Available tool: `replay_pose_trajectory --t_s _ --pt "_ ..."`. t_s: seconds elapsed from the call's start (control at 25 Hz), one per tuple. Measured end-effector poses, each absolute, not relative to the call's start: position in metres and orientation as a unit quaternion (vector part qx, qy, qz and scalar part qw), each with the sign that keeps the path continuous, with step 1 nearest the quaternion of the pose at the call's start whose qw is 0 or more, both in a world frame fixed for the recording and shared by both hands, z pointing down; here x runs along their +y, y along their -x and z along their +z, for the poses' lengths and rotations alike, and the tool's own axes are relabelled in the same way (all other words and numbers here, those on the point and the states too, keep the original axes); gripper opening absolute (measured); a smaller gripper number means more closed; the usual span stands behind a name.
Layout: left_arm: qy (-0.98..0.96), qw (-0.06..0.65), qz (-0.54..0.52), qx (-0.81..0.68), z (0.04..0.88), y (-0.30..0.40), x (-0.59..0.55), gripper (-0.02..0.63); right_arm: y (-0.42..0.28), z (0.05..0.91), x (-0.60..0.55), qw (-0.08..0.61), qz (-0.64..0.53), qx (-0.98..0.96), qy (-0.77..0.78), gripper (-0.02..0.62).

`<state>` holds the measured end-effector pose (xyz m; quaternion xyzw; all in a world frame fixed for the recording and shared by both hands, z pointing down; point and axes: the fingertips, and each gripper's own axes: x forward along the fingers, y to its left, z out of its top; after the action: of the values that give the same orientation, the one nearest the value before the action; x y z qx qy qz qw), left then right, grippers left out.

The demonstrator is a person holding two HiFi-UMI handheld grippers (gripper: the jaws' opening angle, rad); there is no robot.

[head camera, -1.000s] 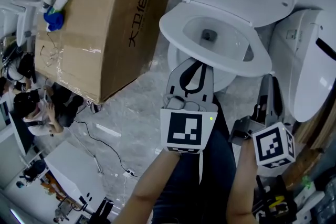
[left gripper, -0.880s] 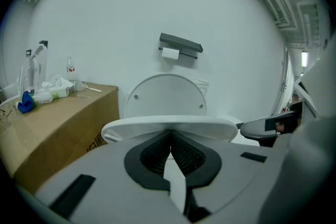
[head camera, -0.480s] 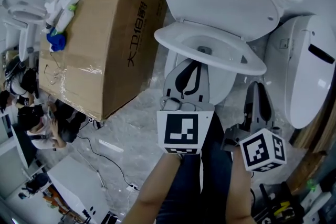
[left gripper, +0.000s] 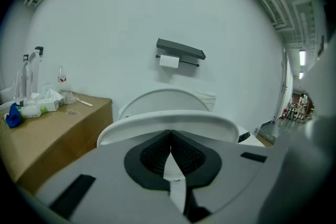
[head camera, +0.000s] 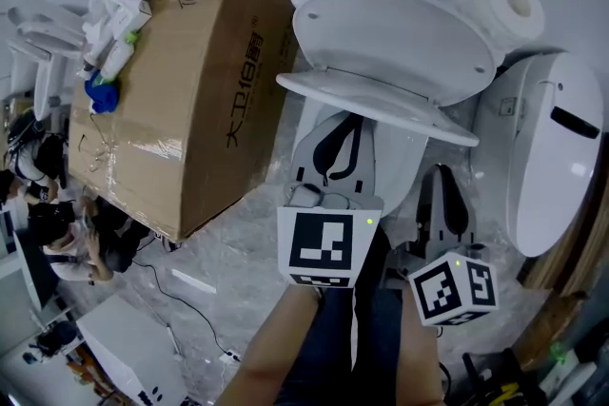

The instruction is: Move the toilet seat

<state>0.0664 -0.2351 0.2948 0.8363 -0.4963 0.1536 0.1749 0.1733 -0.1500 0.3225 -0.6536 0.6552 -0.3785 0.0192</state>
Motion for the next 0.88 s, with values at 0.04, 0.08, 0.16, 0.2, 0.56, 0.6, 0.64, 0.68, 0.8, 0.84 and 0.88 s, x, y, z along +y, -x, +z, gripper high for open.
replay_pose_trajectory --t_s 0.04,0.08,0.16,0.2,0.56,0.6,0.64,0.68,0.8,0.84,0.88 --pt "-0.837 0.175 0.151 -0.496 0.294 -0.067 -0.239 0.015 -0.170 0.321 -0.152 0.021 -0.379 0.658 0.651 0.061" --pt "-0.838 0.173 0.150 -0.495 0.293 -0.068 -0.243 0.015 -0.167 0.320 -0.153 0.020 -0.378 0.660 0.648 0.061" --pt "-0.840 0.167 0.149 -0.494 0.291 -0.071 -0.250 0.015 -0.162 0.320 -0.154 0.017 -0.379 0.665 0.644 0.061" --pt "-0.841 0.164 0.149 -0.493 0.290 -0.072 -0.254 0.015 -0.161 0.320 -0.155 0.016 -0.380 0.666 0.642 0.061" --pt "-0.848 0.155 0.139 -0.488 0.284 -0.087 -0.289 0.015 -0.168 0.328 -0.163 0.014 -0.387 0.660 0.644 0.055" --pt "-0.849 0.154 0.139 -0.487 0.284 -0.088 -0.293 0.015 -0.169 0.328 -0.163 0.012 -0.387 0.659 0.645 0.055" --pt "-0.850 0.152 0.140 -0.485 0.283 -0.089 -0.296 0.015 -0.170 0.329 -0.163 0.011 -0.387 0.658 0.646 0.055" --pt "-0.851 0.151 0.140 -0.484 0.283 -0.090 -0.298 0.015 -0.170 0.330 -0.163 0.011 -0.388 0.657 0.647 0.055" --pt "-0.850 0.149 0.140 -0.485 0.283 -0.093 -0.307 0.015 -0.172 0.334 -0.164 0.010 -0.393 0.653 0.647 0.052" --pt "-0.850 0.146 0.141 -0.486 0.283 -0.093 -0.310 0.015 -0.172 0.335 -0.165 0.009 -0.395 0.653 0.646 0.051" --pt "-0.851 0.144 0.142 -0.486 0.283 -0.095 -0.312 0.015 -0.172 0.335 -0.166 0.010 -0.397 0.653 0.646 0.051"
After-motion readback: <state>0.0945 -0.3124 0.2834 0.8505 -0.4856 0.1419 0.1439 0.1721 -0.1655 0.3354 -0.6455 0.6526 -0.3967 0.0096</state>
